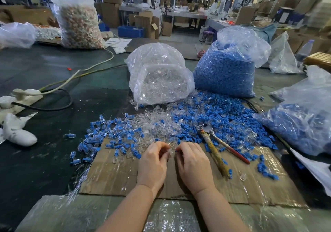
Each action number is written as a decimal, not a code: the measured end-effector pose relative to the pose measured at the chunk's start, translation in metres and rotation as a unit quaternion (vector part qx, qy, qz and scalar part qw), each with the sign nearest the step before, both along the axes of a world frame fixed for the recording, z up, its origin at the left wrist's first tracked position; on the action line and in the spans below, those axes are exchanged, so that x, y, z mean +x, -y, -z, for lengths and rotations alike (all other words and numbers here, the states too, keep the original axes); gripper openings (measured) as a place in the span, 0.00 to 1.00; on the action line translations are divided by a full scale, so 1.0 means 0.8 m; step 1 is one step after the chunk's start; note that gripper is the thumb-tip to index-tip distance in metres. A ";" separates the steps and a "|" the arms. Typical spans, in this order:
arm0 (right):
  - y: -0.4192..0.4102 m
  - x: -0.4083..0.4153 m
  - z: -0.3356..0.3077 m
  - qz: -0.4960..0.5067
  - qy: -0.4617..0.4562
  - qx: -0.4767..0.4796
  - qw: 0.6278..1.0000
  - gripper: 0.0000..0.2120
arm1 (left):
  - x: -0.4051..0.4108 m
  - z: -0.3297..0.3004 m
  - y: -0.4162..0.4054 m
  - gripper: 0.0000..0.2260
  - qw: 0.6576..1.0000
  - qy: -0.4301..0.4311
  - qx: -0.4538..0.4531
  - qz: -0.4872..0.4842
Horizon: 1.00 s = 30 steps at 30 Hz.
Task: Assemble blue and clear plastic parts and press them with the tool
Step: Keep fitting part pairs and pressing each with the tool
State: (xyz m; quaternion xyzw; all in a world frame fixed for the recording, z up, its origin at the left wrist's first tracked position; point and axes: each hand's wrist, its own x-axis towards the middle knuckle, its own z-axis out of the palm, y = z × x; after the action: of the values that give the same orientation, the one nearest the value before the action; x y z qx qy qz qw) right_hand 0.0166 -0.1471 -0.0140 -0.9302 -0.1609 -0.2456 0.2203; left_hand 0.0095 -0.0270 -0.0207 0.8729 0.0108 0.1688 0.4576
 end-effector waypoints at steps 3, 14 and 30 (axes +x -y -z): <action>0.001 -0.001 0.000 0.001 -0.003 0.002 1.000 0.05 | -0.001 0.000 0.001 0.06 1.000 -0.001 -0.003 0.000; 0.000 -0.001 -0.002 -0.007 0.006 0.017 1.000 0.13 | -0.001 -0.001 0.001 0.07 1.000 -0.002 -0.009 0.005; 0.004 -0.002 0.002 -0.017 -0.005 0.035 0.999 0.04 | -0.003 -0.002 0.003 0.08 1.000 -0.013 -0.022 0.004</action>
State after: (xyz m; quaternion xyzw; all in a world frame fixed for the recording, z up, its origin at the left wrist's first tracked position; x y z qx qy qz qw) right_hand 0.0152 -0.1504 -0.0155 -0.9202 -0.1668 -0.2429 0.2577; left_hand 0.0075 -0.0296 -0.0194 0.8648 0.0168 0.1550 0.4773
